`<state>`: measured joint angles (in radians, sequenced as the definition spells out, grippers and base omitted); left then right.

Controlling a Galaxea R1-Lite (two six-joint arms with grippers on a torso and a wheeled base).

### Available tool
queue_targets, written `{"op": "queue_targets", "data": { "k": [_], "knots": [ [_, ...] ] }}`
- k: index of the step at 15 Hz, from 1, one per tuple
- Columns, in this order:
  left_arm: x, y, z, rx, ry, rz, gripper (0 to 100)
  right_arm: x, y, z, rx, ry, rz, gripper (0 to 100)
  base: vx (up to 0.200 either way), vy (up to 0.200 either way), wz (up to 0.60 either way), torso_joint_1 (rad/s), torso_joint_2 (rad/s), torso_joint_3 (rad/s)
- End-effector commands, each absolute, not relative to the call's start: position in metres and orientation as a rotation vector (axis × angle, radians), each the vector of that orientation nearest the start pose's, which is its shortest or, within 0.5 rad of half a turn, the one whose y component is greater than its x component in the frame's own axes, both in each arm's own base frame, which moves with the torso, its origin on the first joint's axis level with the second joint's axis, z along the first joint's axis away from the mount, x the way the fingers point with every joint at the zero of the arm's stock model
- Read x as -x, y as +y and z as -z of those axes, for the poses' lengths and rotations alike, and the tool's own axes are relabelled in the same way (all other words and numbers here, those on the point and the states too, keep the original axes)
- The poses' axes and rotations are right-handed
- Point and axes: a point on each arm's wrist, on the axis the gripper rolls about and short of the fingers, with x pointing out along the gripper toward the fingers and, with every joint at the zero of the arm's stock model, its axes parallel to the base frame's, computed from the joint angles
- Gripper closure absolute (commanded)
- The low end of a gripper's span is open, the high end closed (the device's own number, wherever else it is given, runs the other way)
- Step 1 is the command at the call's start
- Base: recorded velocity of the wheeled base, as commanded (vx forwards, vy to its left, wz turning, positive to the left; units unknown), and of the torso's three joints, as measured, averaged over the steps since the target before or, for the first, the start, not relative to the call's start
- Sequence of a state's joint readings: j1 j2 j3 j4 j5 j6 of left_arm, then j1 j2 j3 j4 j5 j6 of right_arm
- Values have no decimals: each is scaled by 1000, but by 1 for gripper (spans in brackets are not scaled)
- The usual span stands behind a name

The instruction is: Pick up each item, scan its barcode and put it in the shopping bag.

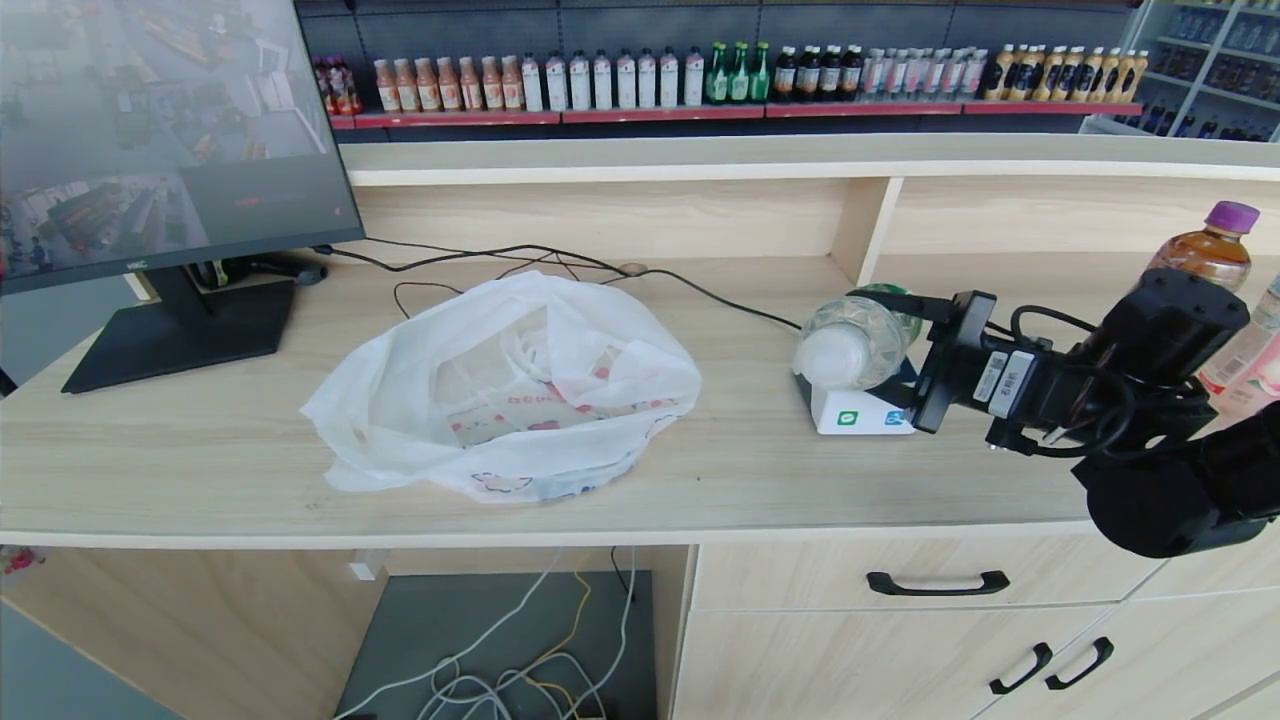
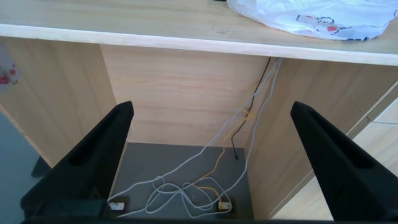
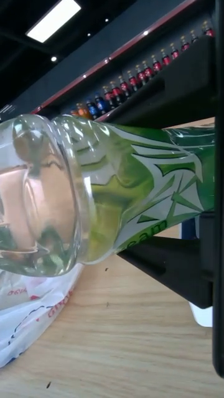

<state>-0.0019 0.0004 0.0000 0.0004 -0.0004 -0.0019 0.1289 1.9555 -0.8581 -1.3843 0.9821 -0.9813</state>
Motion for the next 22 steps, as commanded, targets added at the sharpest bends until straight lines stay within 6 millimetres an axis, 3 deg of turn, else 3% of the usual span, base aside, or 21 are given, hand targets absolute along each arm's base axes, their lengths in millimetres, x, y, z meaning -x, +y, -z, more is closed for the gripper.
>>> {"op": "queue_targets", "data": {
  "k": [1,22],
  "knots": [
    [23,0,-75,3,0,2,0,-343,65,-182,991,-798,-890,100,0,0,0,0,0,0],
    [23,0,-75,3,0,2,0,-336,73,-187,963,-782,-848,100,0,0,0,0,0,0]
  ]
}}
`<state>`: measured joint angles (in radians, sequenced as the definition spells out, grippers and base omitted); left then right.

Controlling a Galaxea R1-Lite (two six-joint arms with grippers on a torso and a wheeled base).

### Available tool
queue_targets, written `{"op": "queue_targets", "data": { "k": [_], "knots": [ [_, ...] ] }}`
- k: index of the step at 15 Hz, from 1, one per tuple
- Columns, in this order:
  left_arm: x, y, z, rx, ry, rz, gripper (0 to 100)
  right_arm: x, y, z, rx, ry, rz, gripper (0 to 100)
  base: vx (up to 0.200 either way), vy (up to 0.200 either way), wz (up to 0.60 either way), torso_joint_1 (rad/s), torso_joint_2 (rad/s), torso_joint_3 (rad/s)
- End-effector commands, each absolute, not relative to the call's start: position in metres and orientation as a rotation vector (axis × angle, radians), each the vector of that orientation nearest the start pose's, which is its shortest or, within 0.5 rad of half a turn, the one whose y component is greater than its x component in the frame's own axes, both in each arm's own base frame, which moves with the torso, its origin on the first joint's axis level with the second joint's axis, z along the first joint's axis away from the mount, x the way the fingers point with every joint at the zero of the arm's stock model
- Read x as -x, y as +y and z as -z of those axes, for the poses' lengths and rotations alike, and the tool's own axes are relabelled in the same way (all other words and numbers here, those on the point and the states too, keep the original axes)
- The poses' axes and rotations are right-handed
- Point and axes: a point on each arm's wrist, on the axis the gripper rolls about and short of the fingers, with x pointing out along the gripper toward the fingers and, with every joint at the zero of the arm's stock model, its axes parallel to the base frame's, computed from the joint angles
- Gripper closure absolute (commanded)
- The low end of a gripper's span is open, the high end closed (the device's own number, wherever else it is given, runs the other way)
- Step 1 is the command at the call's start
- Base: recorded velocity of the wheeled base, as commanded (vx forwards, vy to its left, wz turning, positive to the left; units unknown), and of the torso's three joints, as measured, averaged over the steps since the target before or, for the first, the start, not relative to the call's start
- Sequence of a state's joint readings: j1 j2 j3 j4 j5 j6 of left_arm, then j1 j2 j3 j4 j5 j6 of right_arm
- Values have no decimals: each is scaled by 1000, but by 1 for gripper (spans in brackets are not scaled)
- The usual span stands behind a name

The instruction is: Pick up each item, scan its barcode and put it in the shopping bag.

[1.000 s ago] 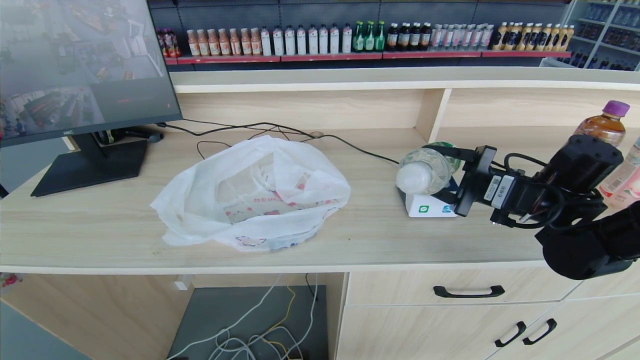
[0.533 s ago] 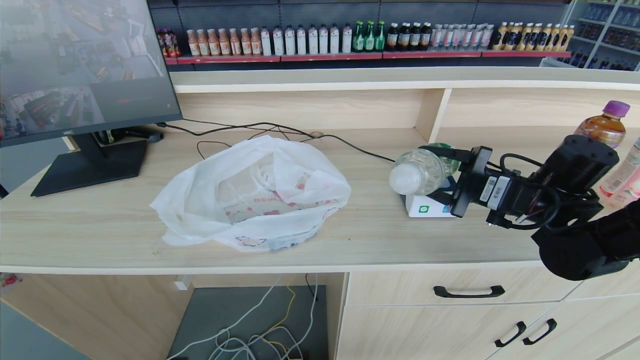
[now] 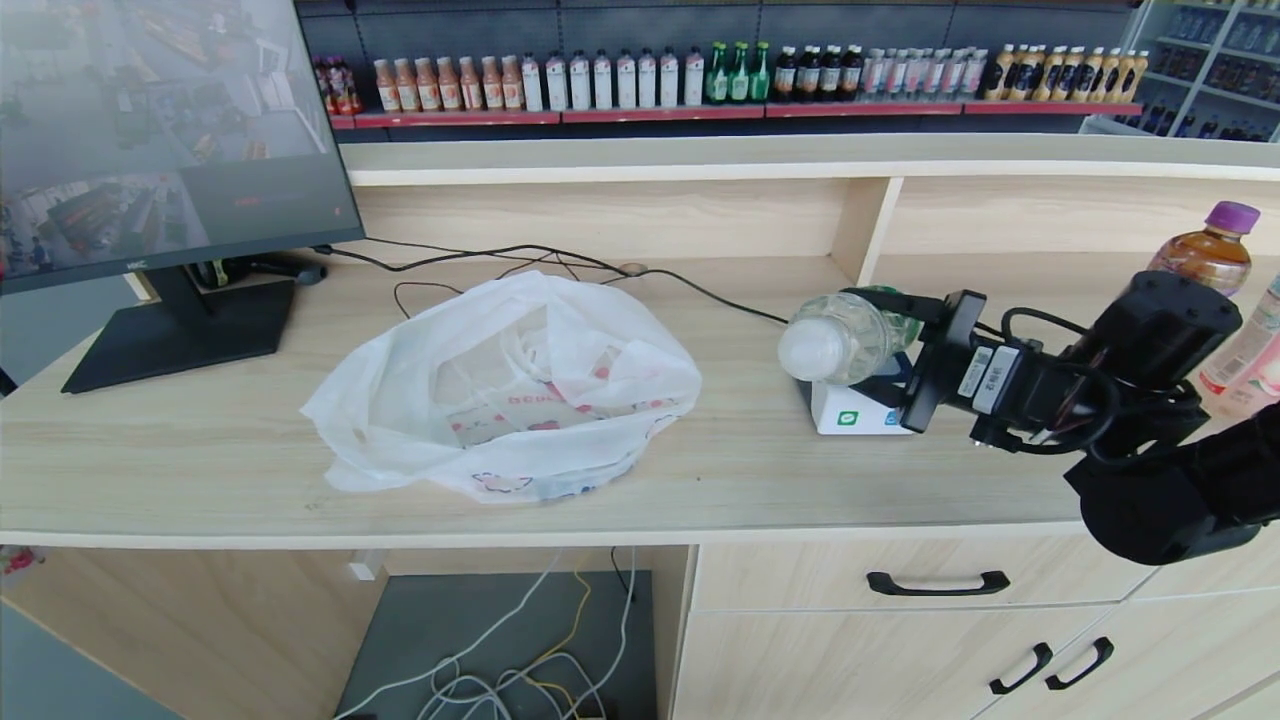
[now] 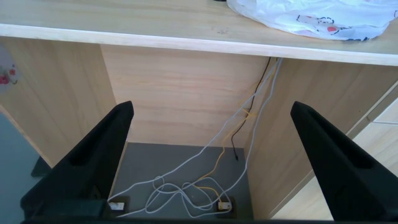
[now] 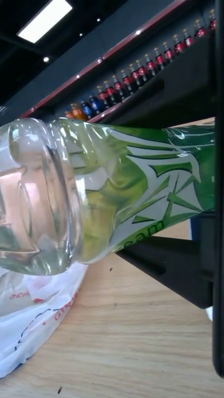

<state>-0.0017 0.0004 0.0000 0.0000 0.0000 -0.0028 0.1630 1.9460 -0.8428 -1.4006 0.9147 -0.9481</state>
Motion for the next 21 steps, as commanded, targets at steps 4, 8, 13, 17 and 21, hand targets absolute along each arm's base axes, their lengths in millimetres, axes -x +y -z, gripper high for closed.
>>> {"op": "queue_targets", "data": {
  "k": [4,8,13,17,21],
  "knots": [
    [23,0,-75,3,0,2,0,-331,73,-195,884,-786,-734,100,0,0,0,0,0,0],
    [23,0,-75,3,0,2,0,-327,88,-199,764,-748,-648,100,0,0,0,0,0,0],
    [23,0,-75,3,0,2,0,-318,94,-218,570,-682,-482,100,0,0,0,0,0,0],
    [23,0,-75,3,0,2,0,-307,115,-225,348,-627,-404,100,0,0,0,0,0,0],
    [23,0,-75,3,0,2,0,-308,117,-226,-5,-540,-372,100,0,0,0,0,0,0]
  ]
}}
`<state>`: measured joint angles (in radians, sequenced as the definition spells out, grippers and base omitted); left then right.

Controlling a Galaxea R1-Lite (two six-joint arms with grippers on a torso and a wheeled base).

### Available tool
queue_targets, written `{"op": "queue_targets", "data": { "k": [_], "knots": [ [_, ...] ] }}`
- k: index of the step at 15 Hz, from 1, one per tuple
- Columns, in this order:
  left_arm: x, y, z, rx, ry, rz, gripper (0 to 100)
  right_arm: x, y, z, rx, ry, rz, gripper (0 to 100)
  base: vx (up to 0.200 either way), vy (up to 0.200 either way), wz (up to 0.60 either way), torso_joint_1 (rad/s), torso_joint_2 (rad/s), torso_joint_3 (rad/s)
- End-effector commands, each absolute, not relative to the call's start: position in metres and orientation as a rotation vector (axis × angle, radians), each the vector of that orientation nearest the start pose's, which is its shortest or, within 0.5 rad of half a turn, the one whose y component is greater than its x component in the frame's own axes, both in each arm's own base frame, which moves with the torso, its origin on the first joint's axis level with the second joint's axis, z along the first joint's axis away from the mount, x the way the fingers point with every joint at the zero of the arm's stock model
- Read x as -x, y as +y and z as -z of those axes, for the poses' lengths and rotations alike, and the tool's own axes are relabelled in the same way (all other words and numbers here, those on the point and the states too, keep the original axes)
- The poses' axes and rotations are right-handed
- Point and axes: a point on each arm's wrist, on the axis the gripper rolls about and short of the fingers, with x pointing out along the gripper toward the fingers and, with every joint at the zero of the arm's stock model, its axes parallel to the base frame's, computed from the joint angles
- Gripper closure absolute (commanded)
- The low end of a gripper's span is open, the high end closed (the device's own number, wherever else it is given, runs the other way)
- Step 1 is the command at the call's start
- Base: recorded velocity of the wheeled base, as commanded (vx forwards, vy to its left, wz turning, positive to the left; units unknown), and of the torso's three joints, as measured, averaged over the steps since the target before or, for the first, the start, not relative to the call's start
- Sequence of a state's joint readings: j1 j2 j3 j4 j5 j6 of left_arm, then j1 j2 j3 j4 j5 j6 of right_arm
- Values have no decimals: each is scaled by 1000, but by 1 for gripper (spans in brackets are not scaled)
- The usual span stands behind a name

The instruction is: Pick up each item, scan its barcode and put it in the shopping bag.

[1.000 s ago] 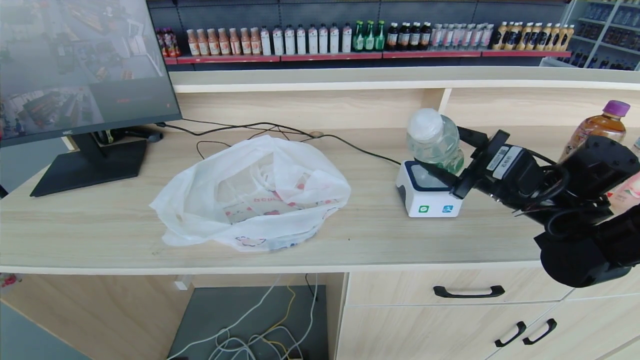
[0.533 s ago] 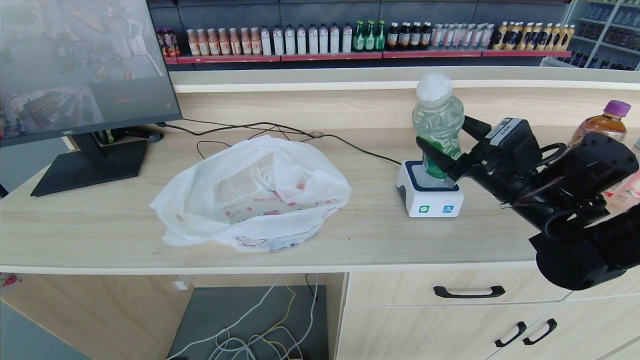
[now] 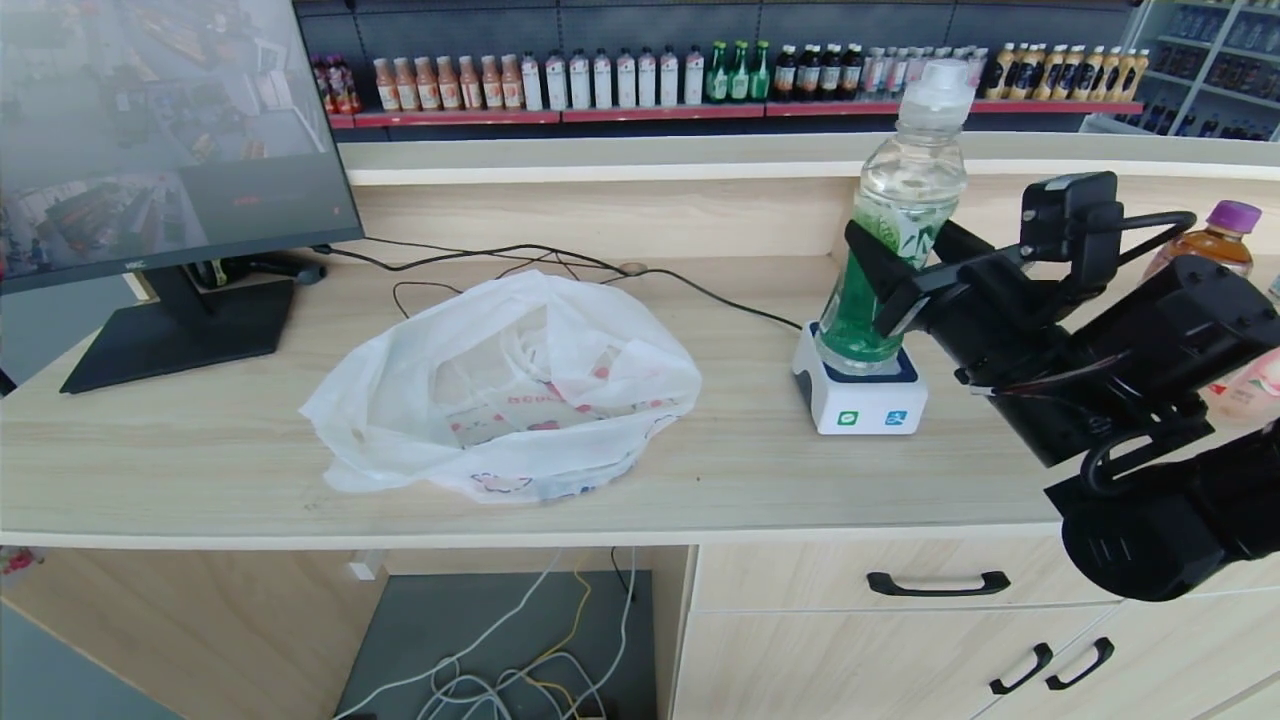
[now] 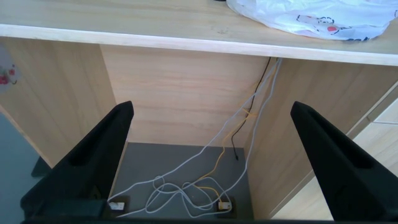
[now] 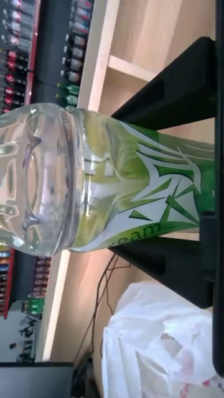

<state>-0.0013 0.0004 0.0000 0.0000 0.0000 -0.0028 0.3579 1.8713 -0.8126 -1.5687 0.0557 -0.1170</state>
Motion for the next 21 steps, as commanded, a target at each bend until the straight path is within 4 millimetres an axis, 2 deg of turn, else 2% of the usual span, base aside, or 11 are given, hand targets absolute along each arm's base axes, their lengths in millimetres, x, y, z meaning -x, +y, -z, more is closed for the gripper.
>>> {"op": "queue_targets", "data": {
  "k": [1,3,6,12,16,21],
  "knots": [
    [23,0,-75,3,0,2,0,-309,116,-230,-20,-554,-367,100,0,0,0,0,0,0],
    [23,0,-75,2,0,2,0,-306,114,-235,-35,-565,-354,100,0,0,0,0,0,0],
    [23,0,-75,2,0,2,0,-311,114,-246,-68,-605,-280,100,0,0,0,0,0,0],
    [23,0,-75,2,0,2,0,-314,113,-241,-100,-586,-276,100,0,0,0,0,0,0],
    [23,0,-75,3,0,0,0,-320,110,-235,-106,-565,-267,100,0,200,0,0,2,2],
    [23,0,-75,3,0,2,0,-314,108,-234,-107,-553,-268,100,0,200,0,6,1,3]
  ]
}}
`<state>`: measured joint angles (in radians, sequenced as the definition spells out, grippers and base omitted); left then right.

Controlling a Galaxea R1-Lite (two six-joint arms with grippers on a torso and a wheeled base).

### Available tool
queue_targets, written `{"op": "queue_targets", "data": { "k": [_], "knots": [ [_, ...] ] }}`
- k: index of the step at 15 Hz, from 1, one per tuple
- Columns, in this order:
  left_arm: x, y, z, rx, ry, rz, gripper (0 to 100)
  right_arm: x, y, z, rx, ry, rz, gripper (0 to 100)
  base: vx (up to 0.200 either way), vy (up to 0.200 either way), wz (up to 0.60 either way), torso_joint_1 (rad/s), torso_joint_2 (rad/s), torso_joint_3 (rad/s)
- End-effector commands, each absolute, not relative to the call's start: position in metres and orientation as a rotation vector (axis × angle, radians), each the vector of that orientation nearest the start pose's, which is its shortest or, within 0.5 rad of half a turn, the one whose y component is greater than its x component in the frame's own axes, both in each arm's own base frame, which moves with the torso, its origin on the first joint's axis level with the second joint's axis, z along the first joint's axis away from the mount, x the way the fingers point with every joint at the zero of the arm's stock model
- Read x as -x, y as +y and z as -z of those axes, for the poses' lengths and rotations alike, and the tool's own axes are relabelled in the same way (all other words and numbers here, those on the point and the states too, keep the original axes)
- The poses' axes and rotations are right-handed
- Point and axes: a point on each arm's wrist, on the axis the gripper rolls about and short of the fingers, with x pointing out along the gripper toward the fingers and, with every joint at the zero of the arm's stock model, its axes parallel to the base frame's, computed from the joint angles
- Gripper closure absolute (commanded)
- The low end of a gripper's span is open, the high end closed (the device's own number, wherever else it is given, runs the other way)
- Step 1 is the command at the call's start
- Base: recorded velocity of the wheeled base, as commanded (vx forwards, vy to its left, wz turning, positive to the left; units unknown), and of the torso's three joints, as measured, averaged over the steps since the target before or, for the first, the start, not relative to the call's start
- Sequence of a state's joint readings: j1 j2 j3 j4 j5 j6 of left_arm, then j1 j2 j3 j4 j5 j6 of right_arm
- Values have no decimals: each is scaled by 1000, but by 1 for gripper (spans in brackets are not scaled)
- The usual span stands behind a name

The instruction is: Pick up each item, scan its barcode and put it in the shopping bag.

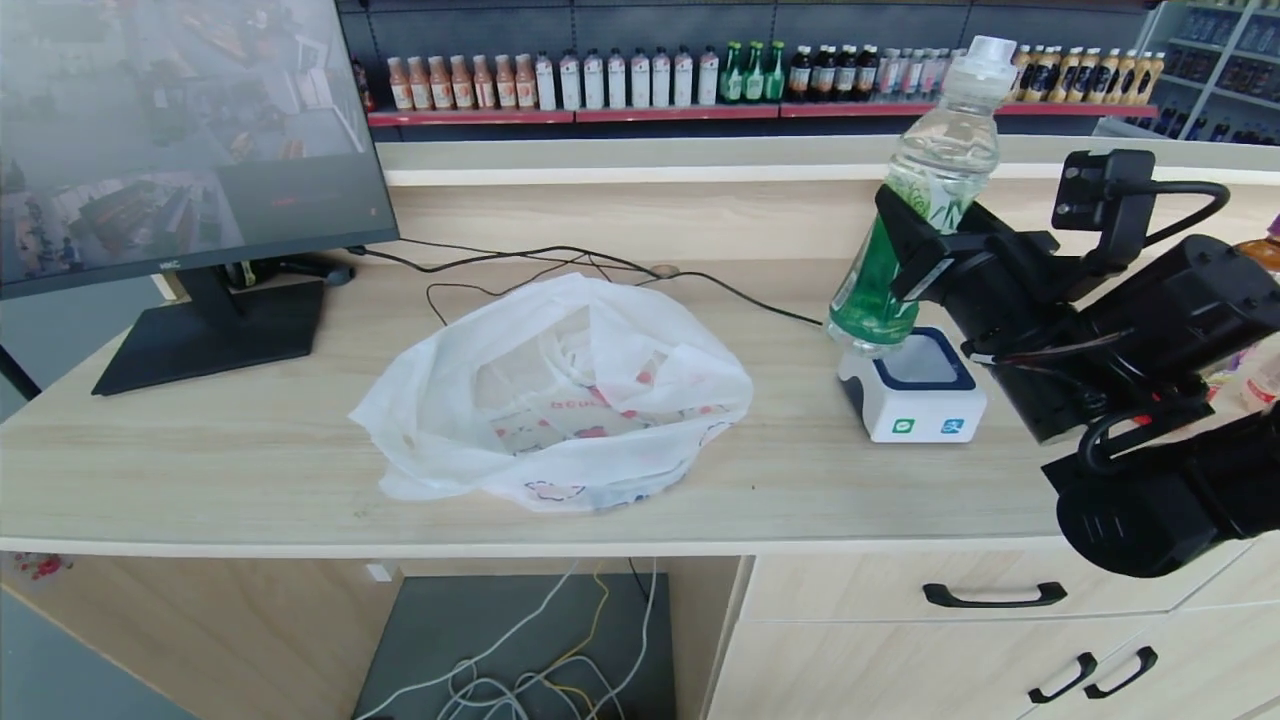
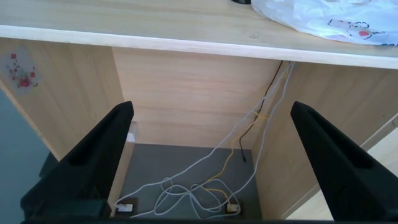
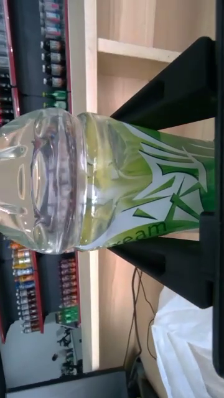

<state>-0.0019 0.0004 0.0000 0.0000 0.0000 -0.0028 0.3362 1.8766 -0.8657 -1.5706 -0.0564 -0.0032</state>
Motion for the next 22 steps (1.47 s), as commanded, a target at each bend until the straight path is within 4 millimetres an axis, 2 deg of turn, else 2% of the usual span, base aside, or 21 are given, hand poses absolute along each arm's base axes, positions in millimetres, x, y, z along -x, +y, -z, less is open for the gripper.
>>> {"op": "queue_targets", "data": {
  "k": [1,5,9,13,14,18,19,22],
  "knots": [
    [23,0,-75,3,0,2,0,-313,107,-235,-108,-556,-268,100,0,200,0,2,-2,2],
    [23,0,-75,3,0,0,0,-309,106,-237,-108,-560,-268,100,0,200,0,1,2,1],
    [23,0,-75,3,0,2,0,-310,107,-236,-111,-557,-272,100,0,0,0,0,0,0],
    [23,0,-75,3,0,2,0,-295,113,-226,-97,-507,-319,100,0,0,0,0,0,0],
    [23,0,-75,5,0,2,0,-294,117,-228,-91,-518,-344,100,0,0,0,0,0,0],
    [23,0,-75,6,0,2,0,-300,156,-233,-72,-569,-424,100,0,0,0,0,0,0],
    [23,0,-75,6,0,0,0,-299,177,-235,-75,-541,-472,100,0,0,0,0,0,0],
    [23,0,-75,6,0,2,0,-308,194,-237,-54,-515,-498,100,0,0,0,0,0,0]
  ]
}}
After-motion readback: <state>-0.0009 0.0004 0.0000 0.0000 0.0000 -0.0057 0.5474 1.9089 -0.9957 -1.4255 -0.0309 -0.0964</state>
